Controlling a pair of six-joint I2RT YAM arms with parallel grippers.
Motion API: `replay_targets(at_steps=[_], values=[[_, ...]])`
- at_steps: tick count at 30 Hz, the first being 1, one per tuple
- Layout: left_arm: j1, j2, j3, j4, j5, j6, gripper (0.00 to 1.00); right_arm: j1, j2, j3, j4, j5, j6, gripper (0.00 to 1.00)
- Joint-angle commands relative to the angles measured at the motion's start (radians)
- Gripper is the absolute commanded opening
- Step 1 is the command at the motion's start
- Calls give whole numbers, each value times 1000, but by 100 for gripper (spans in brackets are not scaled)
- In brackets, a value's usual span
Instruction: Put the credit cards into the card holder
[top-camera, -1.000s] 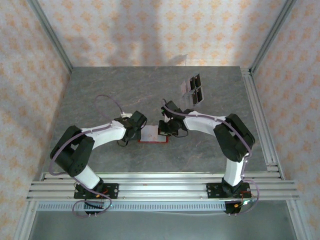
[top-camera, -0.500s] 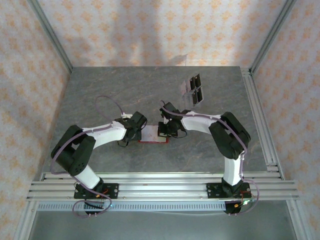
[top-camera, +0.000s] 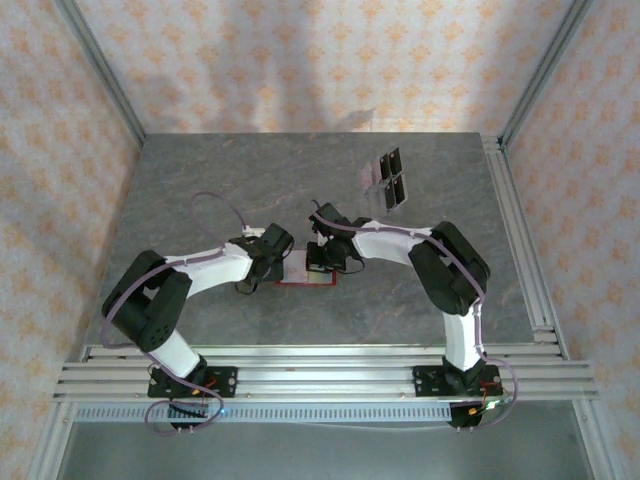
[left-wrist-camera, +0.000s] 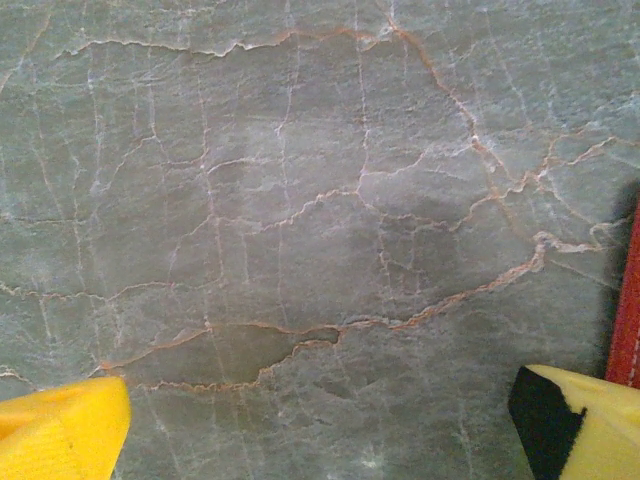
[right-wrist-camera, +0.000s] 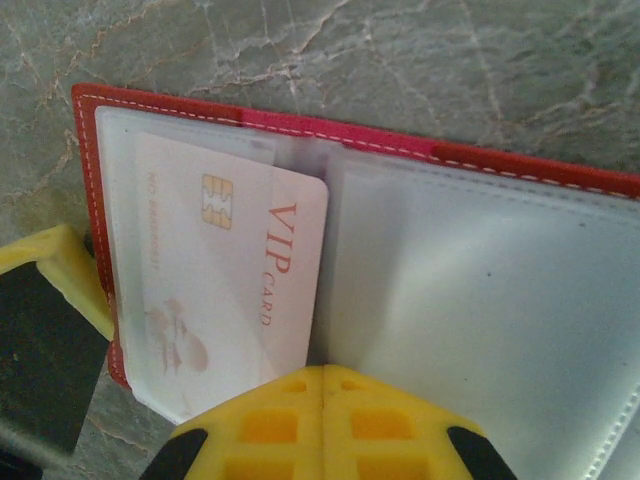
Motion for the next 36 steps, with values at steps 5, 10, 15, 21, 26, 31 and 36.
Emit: replay_targets(at_steps=[5,10,15,21,26,31,36], values=[[7,11,-24,9,3,-1,100,13,38,58,-24,6,3,0],[8,13,-30,10,5,-5,100,13,26,61,-53,38,-17,0],[8,6,-33,9,3,-5,100,5,-17,17,-71,85,-36,0],[8,2,-37,7,5,-2,100,-30,-56,-52,-65,98,-39,0],[7,0,-37,12,9,-4,100,-42,-72,-49,-78,91,-48,0],[7,1,-33,13,11,-5,100,-36,-88,-8,-98,76,-52,0],[7,9,-24,15,14,-2,100,-31,-83,19,-109,76,-56,0]])
